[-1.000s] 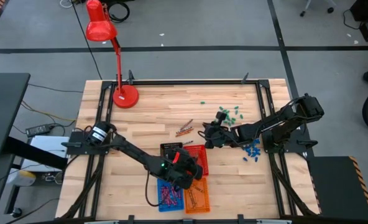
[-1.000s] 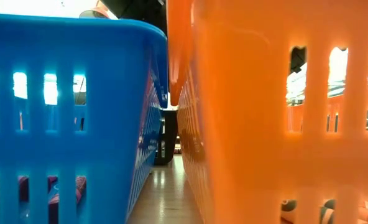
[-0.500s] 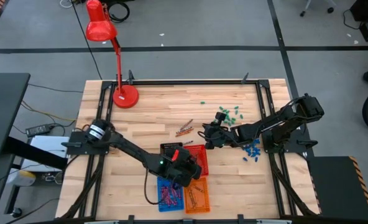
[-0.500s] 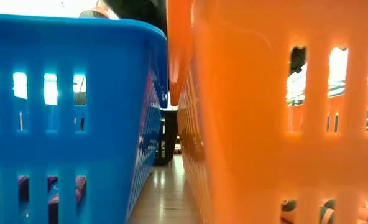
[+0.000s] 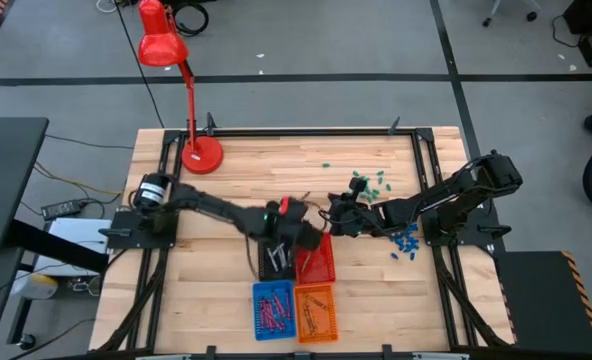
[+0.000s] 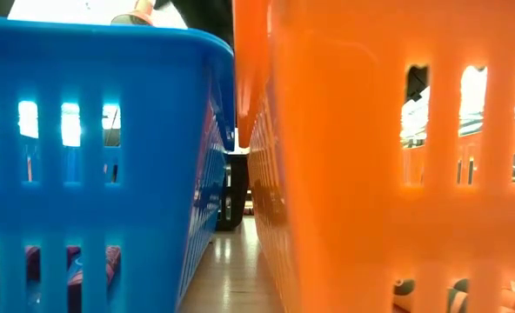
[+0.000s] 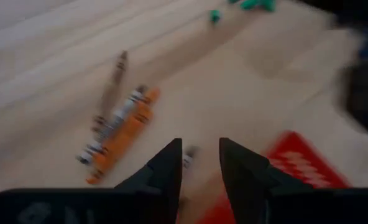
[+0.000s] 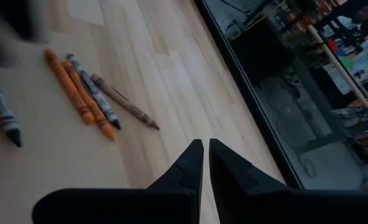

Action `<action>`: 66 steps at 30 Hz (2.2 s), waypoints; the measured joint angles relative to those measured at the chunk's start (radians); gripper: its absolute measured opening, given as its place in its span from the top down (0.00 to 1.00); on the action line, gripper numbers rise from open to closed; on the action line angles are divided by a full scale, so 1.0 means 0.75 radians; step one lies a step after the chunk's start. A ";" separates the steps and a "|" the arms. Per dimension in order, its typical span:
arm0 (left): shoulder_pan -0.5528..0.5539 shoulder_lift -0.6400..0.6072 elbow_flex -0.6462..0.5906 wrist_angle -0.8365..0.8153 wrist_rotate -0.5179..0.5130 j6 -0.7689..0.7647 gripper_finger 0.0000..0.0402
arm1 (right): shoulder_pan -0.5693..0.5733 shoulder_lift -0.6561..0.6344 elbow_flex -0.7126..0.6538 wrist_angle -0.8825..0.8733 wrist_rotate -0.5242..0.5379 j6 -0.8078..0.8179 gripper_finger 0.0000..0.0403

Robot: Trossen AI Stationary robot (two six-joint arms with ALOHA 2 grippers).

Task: Sort crayons
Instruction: Put the brown crayon into the red basket

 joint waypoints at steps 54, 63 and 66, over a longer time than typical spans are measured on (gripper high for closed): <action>0.480 0.212 0.005 0.027 0.470 0.662 0.71 | 0.005 -0.005 0.000 -0.054 -0.033 -0.049 0.92; 0.481 0.214 0.006 -0.020 0.485 0.638 0.90 | 0.005 -0.005 0.000 -0.056 -0.032 -0.049 0.92; 0.481 0.214 0.006 -0.027 0.496 0.629 0.96 | 0.005 -0.005 0.000 -0.056 -0.032 -0.049 0.92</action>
